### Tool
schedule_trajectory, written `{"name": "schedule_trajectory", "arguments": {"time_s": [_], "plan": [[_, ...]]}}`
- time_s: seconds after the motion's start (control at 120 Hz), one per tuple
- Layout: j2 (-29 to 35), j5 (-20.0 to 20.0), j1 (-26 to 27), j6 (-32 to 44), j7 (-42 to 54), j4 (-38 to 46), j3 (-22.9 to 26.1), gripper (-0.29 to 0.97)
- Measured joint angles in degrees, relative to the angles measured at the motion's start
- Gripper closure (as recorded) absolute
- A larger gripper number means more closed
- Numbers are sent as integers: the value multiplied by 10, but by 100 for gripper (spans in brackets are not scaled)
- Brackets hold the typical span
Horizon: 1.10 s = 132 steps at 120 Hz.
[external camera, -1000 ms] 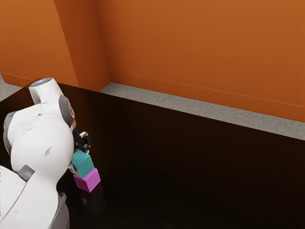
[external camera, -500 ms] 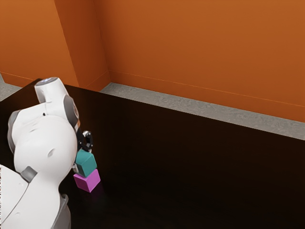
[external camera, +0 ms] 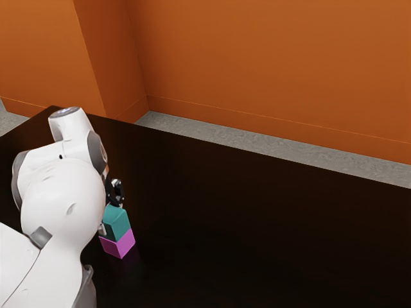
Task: Pick up the blue block with one arm, and put the blue block on the pink block with one arm
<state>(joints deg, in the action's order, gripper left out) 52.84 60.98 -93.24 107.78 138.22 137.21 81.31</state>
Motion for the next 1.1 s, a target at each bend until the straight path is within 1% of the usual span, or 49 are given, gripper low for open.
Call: {"name": "schedule_trajectory", "arguments": {"time_s": [0.075, 0.25, 0.417, 0.6, 0.733, 0.95, 1.0, 1.1], "plan": [[0, 0, 0, 0, -4, 0, 0, 28], [0, -3, 0, -1, -8, 0, 0, 14], [0, -3, 0, -2, -11, 0, 0, 6], [0, -3, 2, -2, -13, -1, -8, 3], [-1, -3, 13, -5, -14, -4, -34, 1], [-4, -3, 19, -9, -17, -4, -39, 1], [-4, -3, 29, -17, -18, -4, -59, 0], [-7, 0, 68, -53, -20, -6, -120, 0]]}}
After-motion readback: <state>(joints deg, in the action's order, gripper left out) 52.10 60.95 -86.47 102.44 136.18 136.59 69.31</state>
